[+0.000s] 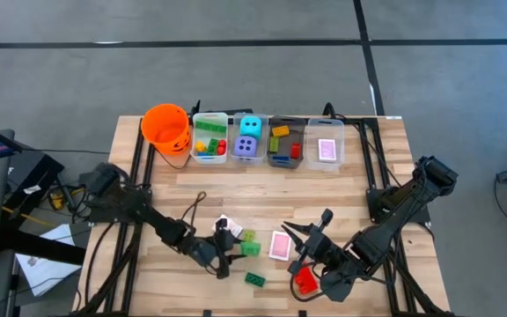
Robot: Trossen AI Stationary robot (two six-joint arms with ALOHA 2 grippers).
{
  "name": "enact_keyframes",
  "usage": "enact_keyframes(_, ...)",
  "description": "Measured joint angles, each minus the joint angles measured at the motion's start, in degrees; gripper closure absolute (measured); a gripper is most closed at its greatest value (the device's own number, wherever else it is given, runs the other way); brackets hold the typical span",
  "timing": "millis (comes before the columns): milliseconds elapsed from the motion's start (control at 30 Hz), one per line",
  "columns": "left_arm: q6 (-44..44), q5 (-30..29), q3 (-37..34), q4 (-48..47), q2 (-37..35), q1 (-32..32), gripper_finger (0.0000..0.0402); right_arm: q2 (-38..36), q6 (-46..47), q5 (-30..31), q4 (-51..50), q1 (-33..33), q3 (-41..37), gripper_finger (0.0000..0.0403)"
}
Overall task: Pick & Place Toys
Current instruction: Put the left green game piece into the white bin
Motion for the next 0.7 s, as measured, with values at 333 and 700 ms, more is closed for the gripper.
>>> enact_keyframes(333, 14.17, -13.97, 0.04, -17.52, -20.93, 3.96, 0.0228, 0.00, 0.02, -0.04, -0.11, -0.45, 0.00, 0.0368)
enact_keyframes(700, 14.90, -25.59, -1.73, -41.38, -40.11, 17.54, 0.0228, 0.00, 0.96, -0.07, -0.24, -1.22, 0.00, 0.0368)
